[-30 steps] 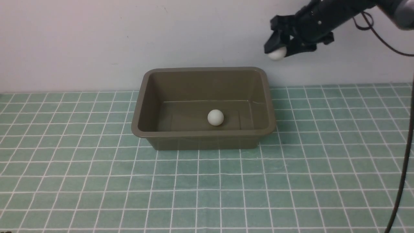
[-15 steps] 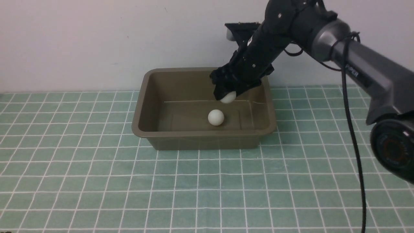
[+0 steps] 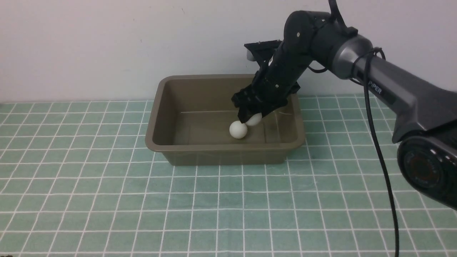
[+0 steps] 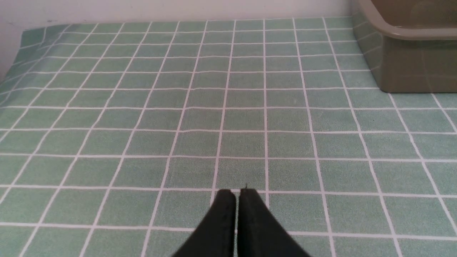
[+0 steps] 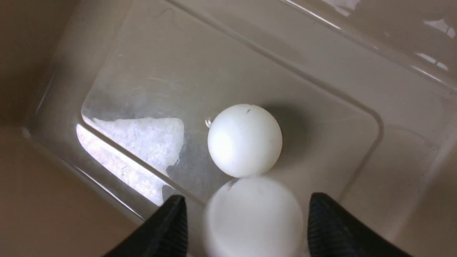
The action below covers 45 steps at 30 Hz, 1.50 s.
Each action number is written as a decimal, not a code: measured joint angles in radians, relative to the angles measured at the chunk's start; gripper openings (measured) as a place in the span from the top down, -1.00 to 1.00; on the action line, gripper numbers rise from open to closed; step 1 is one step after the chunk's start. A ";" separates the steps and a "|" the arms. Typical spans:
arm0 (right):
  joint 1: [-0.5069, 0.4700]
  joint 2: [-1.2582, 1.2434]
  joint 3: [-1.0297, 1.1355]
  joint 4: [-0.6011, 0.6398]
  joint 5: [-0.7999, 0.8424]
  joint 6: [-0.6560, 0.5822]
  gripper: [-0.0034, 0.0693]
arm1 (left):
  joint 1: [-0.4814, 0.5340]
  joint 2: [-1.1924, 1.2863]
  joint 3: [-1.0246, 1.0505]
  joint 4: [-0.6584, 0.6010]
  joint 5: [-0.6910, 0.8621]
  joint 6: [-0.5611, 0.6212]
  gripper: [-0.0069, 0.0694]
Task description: Put the table tennis balls in the box on the green coffee tablecloth.
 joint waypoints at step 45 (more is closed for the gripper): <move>-0.512 -1.030 0.296 0.131 0.027 0.027 -0.31 | 0.000 0.000 0.000 0.000 0.000 0.000 0.83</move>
